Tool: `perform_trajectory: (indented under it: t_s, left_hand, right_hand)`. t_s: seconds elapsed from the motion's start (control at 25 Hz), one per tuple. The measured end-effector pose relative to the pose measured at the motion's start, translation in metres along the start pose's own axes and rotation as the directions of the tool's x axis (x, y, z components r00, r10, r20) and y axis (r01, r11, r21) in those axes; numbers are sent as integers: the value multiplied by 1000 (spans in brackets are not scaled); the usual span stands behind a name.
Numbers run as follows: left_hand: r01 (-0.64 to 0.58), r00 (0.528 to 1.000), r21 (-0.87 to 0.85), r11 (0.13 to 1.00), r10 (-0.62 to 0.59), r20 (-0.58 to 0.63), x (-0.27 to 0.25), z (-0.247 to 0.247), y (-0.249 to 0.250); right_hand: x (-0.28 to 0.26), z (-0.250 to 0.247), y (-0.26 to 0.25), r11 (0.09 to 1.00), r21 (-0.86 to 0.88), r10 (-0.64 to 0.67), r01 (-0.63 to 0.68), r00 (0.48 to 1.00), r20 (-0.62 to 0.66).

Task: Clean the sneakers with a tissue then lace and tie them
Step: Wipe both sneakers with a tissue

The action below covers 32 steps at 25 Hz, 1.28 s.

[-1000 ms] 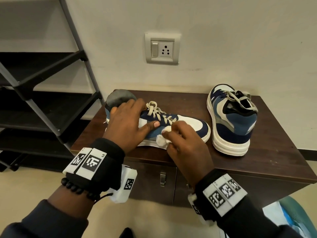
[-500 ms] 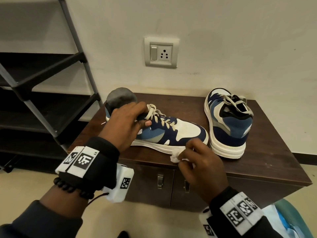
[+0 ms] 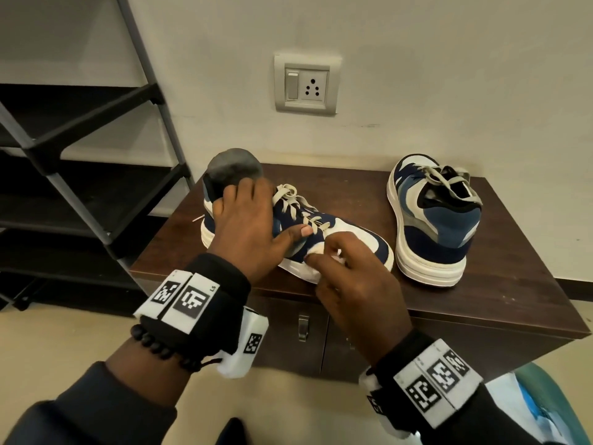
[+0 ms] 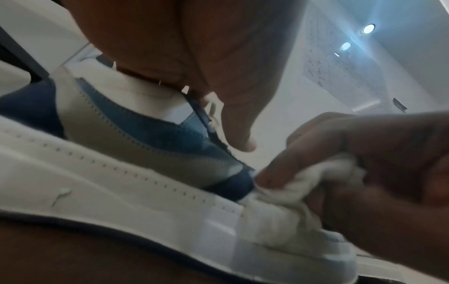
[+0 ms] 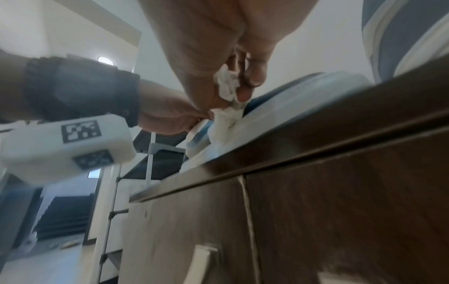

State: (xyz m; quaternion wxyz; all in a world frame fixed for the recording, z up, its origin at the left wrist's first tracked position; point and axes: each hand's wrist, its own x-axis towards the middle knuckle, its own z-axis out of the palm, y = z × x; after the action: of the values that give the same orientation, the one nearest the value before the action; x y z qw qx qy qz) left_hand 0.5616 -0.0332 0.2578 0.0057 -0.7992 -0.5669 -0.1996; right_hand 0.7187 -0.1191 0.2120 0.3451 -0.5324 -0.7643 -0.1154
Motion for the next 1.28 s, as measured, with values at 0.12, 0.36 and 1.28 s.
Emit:
perform_trajectory:
  t_s: [0.12,0.36,1.28]
  left_hand:
    - [9,996,-79,997,-16,-92,3,8,2]
    - [-15,996,-129,992,4,-84,6,8,-1]
    - [-29,997,-160,987,17,-77,11,10,-5]
  right_hand:
    - [-17,7,0,995,-68,-68,76,991,117]
    - [-10,-3,5,1000,11,-15,16,999,-44]
    - [-36,-5,14,999,52,5,-6,1000,13]
